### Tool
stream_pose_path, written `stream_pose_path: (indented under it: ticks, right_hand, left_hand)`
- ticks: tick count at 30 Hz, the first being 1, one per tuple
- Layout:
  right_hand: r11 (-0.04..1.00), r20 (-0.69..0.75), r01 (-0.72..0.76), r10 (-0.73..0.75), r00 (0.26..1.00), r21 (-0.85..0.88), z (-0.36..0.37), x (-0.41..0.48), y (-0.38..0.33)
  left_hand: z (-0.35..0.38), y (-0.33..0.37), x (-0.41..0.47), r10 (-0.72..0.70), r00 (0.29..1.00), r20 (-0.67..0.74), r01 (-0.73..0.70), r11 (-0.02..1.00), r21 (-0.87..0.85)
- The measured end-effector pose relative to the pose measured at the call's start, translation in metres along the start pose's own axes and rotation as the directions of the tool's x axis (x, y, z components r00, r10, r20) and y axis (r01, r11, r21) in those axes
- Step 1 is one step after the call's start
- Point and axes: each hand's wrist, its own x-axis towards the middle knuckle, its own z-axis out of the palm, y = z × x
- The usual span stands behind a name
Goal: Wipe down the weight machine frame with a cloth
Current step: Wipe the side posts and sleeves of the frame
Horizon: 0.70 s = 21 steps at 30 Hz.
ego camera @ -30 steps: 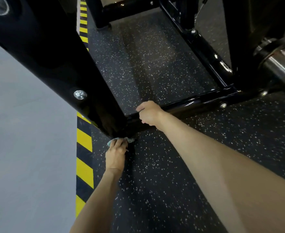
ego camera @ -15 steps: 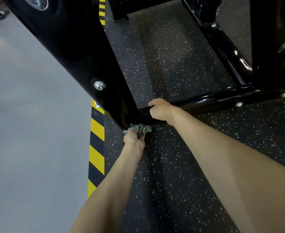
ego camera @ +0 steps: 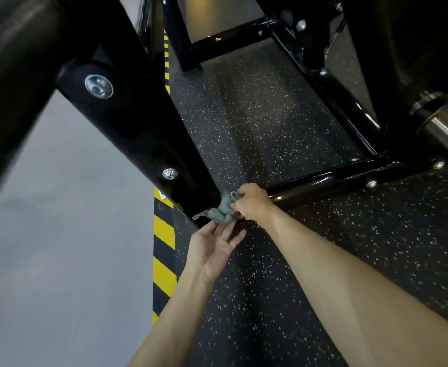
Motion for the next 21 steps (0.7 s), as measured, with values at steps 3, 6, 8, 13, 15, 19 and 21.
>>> stream_pose_path:
  ticks: [3,6,8,13,15,19,21]
  right_hand:
    - [0.999,-0.200,-0.028,0.037,0.979,0.046,0.010,0.004,0.005]
    - [0.955,-0.379,-0.090,0.197,0.904,0.283,0.019,0.003,-0.007]
    - [0.903,-0.363,-0.082,0.251,0.897,0.421,0.032,0.002,-0.022]
    - [0.812,-0.215,-0.094,0.262,0.941,0.577,0.047,0.010,-0.037]
    - [0.771,-0.216,-0.067,0.258,0.942,0.633,0.038,0.010,-0.039]
    - [0.692,-0.227,0.009,0.225,0.948,0.722,0.024,-0.002,-0.057]
    - [0.654,-0.245,0.056,0.201,0.949,0.754,0.019,-0.014,-0.075]
  left_hand:
    - [-0.024,0.014,-0.008,0.009,0.999,-0.042,0.002,0.968,0.252]
    - [-0.036,0.040,-0.008,0.127,0.978,-0.163,-0.071,0.948,0.312]
    - [-0.037,0.052,-0.011,0.190,0.964,-0.186,-0.131,0.948,0.289]
    - [-0.029,0.063,-0.019,0.255,0.953,-0.160,-0.174,0.900,0.399]
    - [-0.031,0.066,-0.020,0.258,0.950,-0.179,-0.171,0.903,0.393]
    - [-0.025,0.076,-0.028,0.284,0.930,-0.233,-0.178,0.903,0.390]
    - [-0.019,0.081,-0.033,0.322,0.920,-0.224,-0.200,0.877,0.438]
